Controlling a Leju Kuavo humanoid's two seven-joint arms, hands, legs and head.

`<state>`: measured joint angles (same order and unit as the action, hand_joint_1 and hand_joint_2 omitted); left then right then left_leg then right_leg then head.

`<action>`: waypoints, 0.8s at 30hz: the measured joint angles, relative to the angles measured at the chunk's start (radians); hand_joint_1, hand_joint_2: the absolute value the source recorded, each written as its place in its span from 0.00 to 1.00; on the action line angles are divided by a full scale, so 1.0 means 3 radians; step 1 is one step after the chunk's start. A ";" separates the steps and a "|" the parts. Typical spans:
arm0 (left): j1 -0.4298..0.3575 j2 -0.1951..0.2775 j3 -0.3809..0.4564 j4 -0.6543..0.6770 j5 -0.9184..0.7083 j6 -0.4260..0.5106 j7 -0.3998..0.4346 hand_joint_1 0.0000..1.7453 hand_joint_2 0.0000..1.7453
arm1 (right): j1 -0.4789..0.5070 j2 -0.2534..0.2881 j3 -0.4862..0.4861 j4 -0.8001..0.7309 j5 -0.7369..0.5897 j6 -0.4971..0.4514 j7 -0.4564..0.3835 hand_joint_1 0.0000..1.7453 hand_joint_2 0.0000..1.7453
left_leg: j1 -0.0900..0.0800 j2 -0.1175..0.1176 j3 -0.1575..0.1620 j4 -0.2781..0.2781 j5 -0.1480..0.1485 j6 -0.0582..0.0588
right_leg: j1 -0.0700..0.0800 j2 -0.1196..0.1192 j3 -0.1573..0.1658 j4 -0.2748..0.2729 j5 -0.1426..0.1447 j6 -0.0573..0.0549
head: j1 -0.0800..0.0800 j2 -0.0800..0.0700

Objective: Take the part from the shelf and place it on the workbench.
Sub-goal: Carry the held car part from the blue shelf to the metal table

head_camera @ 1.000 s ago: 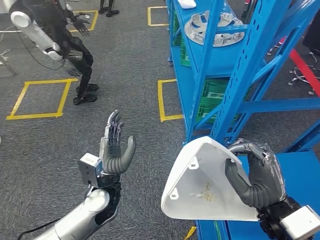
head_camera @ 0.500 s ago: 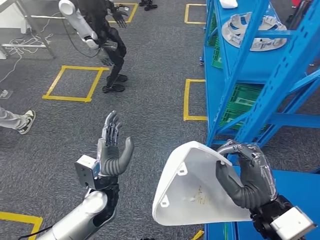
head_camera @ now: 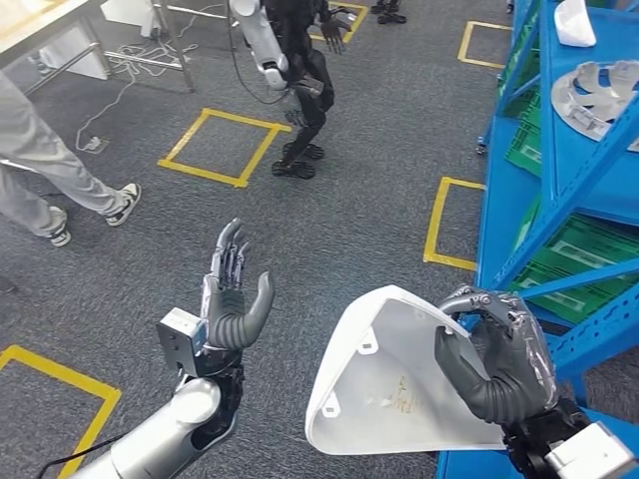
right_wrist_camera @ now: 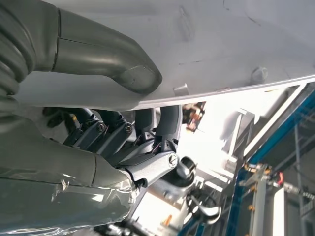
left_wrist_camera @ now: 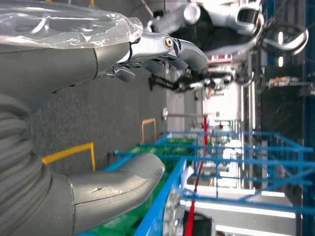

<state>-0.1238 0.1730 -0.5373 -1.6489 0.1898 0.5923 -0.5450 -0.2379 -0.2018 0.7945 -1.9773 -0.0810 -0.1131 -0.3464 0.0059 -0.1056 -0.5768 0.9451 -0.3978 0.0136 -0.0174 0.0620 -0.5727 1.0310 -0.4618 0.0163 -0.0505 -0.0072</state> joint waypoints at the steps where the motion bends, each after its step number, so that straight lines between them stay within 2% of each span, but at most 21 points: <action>1: -0.0003 -0.0002 -0.0002 0.0000 0.0002 -0.0002 -0.0001 0.00 1.00 | -0.0002 -0.0002 0.0000 0.0000 -0.0001 0.0000 0.0000 1.00 1.00 | 0.0004 -0.0043 -0.0007 0.0003 0.0001 -0.0014 | 0.0001 0.0065 0.0068 -0.0146 0.0046 -0.0013 | 0.0002 0.0000; 2: -0.0004 -0.0005 -0.0004 0.0001 0.0005 -0.0004 -0.0002 0.00 1.00 | -0.0004 -0.0004 0.0001 -0.0001 -0.0003 -0.0001 0.0000 1.00 1.00 | 0.0012 -0.0085 -0.0020 0.0002 0.0007 -0.0031 | 0.0005 0.0093 0.0103 -0.0210 0.0046 -0.0023 | 0.0003 0.0000; 4: -0.0008 -0.0007 -0.0005 0.0002 0.0011 -0.0012 -0.0004 0.00 1.00 | -0.0009 -0.0004 0.0002 -0.0001 -0.0005 -0.0003 0.0002 1.00 1.00 | 0.0023 -0.0152 -0.0041 -0.0007 0.0021 -0.0074 | 0.0003 0.0017 0.0148 -0.0256 0.0049 -0.0041 | 0.0004 0.0000; 5: -0.0014 -0.0006 -0.0006 0.0003 0.0015 -0.0017 -0.0006 0.00 1.00 | -0.0013 -0.0004 0.0002 -0.0001 -0.0007 -0.0005 0.0006 1.00 1.00 | 0.0016 -0.0109 -0.0053 0.0009 0.0008 -0.0092 | -0.0004 -0.0028 0.0163 -0.0282 0.0061 -0.0055 | -0.0001 0.0000; 6: -0.0029 -0.0005 -0.0006 0.0003 0.0019 -0.0023 -0.0008 0.00 1.00 | -0.0017 -0.0004 0.0002 -0.0001 -0.0010 -0.0011 0.0011 1.00 1.00 | 0.0007 -0.0016 -0.0092 0.0082 -0.0039 -0.0111 | -0.0012 -0.0079 0.0178 -0.0309 0.0074 -0.0071 | -0.0019 0.0000; 8: -0.0060 -0.0005 -0.0007 0.0008 0.0028 -0.0037 -0.0013 0.00 1.00 | -0.0022 -0.0004 0.0003 0.0000 -0.0021 -0.0022 0.0021 1.00 1.00 | 0.0002 0.0225 -0.0282 0.0449 -0.0225 -0.0149 | -0.0008 -0.0179 0.0193 -0.0337 0.0084 -0.0094 | -0.0054 0.0000; 9: -0.0068 -0.0007 -0.0009 0.0012 0.0031 -0.0045 -0.0013 0.00 1.00 | -0.0022 -0.0004 0.0004 0.0001 -0.0027 -0.0028 0.0024 1.00 1.00 | 0.0013 0.0288 -0.0412 0.0692 -0.0323 -0.0169 | -0.0002 -0.0231 0.0192 -0.0337 0.0081 -0.0100 | -0.0067 0.0000; 10: -0.0068 -0.0009 -0.0011 0.0017 0.0036 -0.0053 -0.0013 0.00 1.00 | -0.0020 -0.0005 0.0004 0.0003 -0.0032 -0.0034 0.0026 1.00 1.00 | 0.0023 0.0313 -0.0518 0.0884 -0.0379 -0.0185 | 0.0002 -0.0281 0.0191 -0.0336 0.0077 -0.0101 | -0.0068 0.0000; 11: -0.0066 -0.0010 -0.0014 0.0022 0.0041 -0.0060 -0.0015 0.00 1.00 | -0.0019 -0.0005 0.0006 0.0004 -0.0036 -0.0041 0.0027 1.00 1.00 | 0.0032 0.0324 -0.0569 0.0967 -0.0377 -0.0197 | 0.0002 -0.0329 0.0191 -0.0336 0.0071 -0.0100 | -0.0070 0.0000; 12: -0.0066 -0.0011 -0.0015 0.0028 0.0049 -0.0067 -0.0018 0.00 1.00 | -0.0019 -0.0005 0.0007 0.0004 -0.0038 -0.0053 0.0027 1.00 1.00 | 0.0039 0.0337 -0.0545 0.0908 -0.0312 -0.0206 | -0.0001 -0.0375 0.0195 -0.0335 0.0064 -0.0094 | -0.0074 0.0000; 13: -0.0069 -0.0011 -0.0016 0.0034 0.0059 -0.0074 -0.0022 0.00 1.00 | -0.0019 -0.0005 0.0007 0.0004 -0.0040 -0.0065 0.0027 1.00 1.00 | 0.0044 0.0369 -0.0451 0.0722 -0.0203 -0.0212 | -0.0004 -0.0417 0.0201 -0.0332 0.0054 -0.0085 | -0.0079 0.0000; 14: -0.0075 -0.0011 -0.0016 0.0038 0.0068 -0.0079 -0.0027 0.00 1.00 | -0.0018 -0.0005 0.0007 0.0004 -0.0040 -0.0079 0.0027 1.00 1.00 | 0.0044 0.0445 -0.0313 0.0461 -0.0090 -0.0212 | -0.0004 -0.0455 0.0211 -0.0328 0.0042 -0.0071 | -0.0085 0.0000; 16: -0.0096 -0.0016 -0.0021 0.0046 0.0086 -0.0085 -0.0038 0.00 1.00 | -0.0014 -0.0005 0.0007 0.0004 -0.0034 -0.0101 0.0028 1.00 1.00 | 0.0028 0.0582 -0.0106 0.0067 0.0040 -0.0177 | 0.0014 -0.0519 0.0227 -0.0318 0.0013 -0.0032 | -0.0098 0.0000; 17: -0.0106 -0.0020 -0.0025 0.0050 0.0093 -0.0087 -0.0044 0.00 1.00 | -0.0011 -0.0005 0.0007 0.0004 -0.0030 -0.0110 0.0029 1.00 1.00 | 0.0017 0.0609 -0.0068 -0.0011 0.0049 -0.0150 | 0.0026 -0.0549 0.0236 -0.0315 -0.0001 -0.0012 | -0.0092 0.0000; 19: -0.0112 -0.0026 -0.0033 0.0061 0.0101 -0.0088 -0.0055 0.00 1.00 | -0.0005 -0.0005 0.0007 0.0004 -0.0023 -0.0122 0.0032 1.00 1.00 | 0.0005 0.0532 -0.0070 -0.0017 0.0039 -0.0092 | 0.0028 -0.0613 0.0261 -0.0317 -0.0025 0.0024 | -0.0067 0.0000; 20: -0.0112 -0.0028 -0.0037 0.0065 0.0102 -0.0089 -0.0061 0.00 1.00 | -0.0004 -0.0005 0.0007 0.0004 -0.0022 -0.0128 0.0033 1.00 1.00 | 0.0009 0.0493 -0.0065 -0.0020 0.0037 -0.0071 | 0.0019 -0.0601 0.0267 -0.0303 -0.0051 0.0044 | -0.0059 0.0000; 21: -0.0114 -0.0029 -0.0039 0.0068 0.0105 -0.0088 -0.0067 0.00 1.00 | -0.0003 -0.0006 0.0006 0.0004 -0.0022 -0.0134 0.0032 1.00 1.00 | 0.0016 0.0454 -0.0058 -0.0024 0.0037 -0.0050 | 0.0008 -0.0542 0.0248 -0.0240 -0.0105 0.0060 | -0.0053 0.0000; 22: -0.0116 -0.0032 -0.0041 0.0069 0.0108 -0.0088 -0.0072 0.00 1.00 | 0.0000 -0.0008 0.0006 0.0004 -0.0021 -0.0139 0.0032 1.00 1.00 | 0.0026 0.0416 -0.0049 -0.0029 0.0039 -0.0030 | 0.0000 -0.0453 0.0189 -0.0098 -0.0194 0.0072 | -0.0042 0.0000; 23: -0.0118 -0.0036 -0.0044 0.0070 0.0111 -0.0088 -0.0077 0.00 1.00 | 0.0007 -0.0010 0.0005 0.0004 -0.0021 -0.0142 0.0032 1.00 1.00 | 0.0030 0.0378 -0.0044 -0.0030 0.0038 -0.0016 | -0.0005 -0.0347 0.0086 0.0121 -0.0306 0.0079 | -0.0031 0.0000; 24: -0.0119 -0.0040 -0.0047 0.0072 0.0114 -0.0088 -0.0078 0.00 1.00 | 0.0018 -0.0011 0.0005 0.0005 -0.0022 -0.0145 0.0032 1.00 1.00 | 0.0027 0.0337 -0.0043 -0.0029 0.0036 -0.0006 | -0.0004 -0.0275 -0.0043 0.0388 -0.0418 0.0081 | -0.0020 0.0000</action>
<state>-0.1595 0.1610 -0.5515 -1.6273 0.2240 0.5660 -0.5683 -0.2325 -0.2051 0.7961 -1.9759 -0.0875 -0.1566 -0.3368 0.0141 -0.0044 -0.5897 0.9363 -0.3870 0.0119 -0.0185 -0.0205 -0.5856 1.1473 -0.5872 0.0405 -0.0567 -0.0072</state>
